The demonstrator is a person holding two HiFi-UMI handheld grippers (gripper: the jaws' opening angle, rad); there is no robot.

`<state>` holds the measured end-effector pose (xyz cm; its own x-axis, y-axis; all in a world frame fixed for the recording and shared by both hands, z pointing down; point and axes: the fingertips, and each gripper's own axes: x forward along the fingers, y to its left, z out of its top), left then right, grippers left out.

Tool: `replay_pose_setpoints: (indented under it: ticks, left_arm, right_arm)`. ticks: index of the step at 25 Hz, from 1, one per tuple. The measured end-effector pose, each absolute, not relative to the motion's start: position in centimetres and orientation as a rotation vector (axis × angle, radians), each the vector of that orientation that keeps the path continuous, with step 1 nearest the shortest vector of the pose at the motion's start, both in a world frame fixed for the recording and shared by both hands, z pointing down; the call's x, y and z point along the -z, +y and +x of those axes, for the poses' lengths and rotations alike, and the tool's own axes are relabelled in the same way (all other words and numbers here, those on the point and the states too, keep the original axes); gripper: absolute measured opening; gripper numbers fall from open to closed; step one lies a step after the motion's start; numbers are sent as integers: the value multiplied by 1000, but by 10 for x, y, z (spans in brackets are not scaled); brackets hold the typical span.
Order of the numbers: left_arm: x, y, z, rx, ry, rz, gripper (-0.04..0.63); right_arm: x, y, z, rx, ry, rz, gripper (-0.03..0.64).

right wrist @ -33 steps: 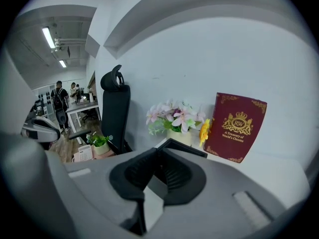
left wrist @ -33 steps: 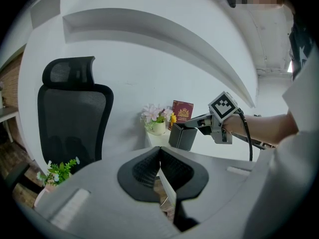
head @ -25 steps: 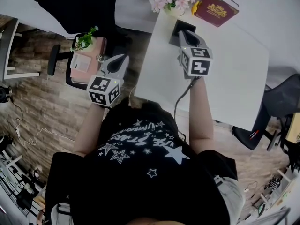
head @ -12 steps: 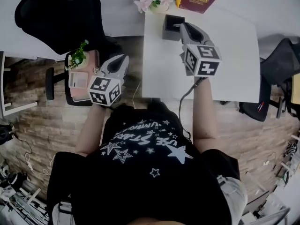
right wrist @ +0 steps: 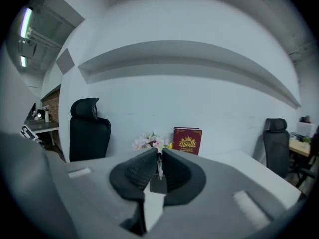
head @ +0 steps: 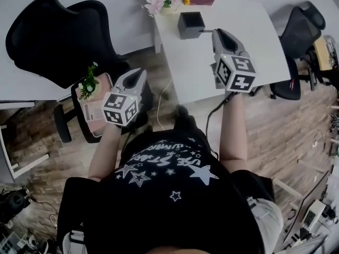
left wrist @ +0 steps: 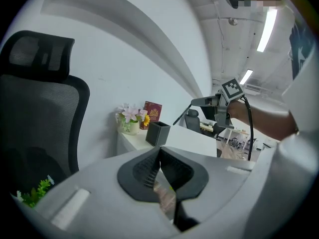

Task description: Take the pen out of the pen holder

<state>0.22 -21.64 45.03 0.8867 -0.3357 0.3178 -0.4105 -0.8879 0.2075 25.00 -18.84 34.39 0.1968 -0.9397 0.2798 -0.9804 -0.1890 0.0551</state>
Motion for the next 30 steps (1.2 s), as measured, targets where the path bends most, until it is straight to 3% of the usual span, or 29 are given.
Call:
replay_pose_setpoints:
  ticks: [11, 30]
  left_arm:
    - [-470, -169, -51, -484, -184, 2812, 11]
    - [-463, -83, -40, -516, 56, 2844, 11]
  right_arm:
    - [-366, -52, 193, -418, -1487, 2573, 37]
    - [-398, 62, 142, -546, -1347, 2649, 36]
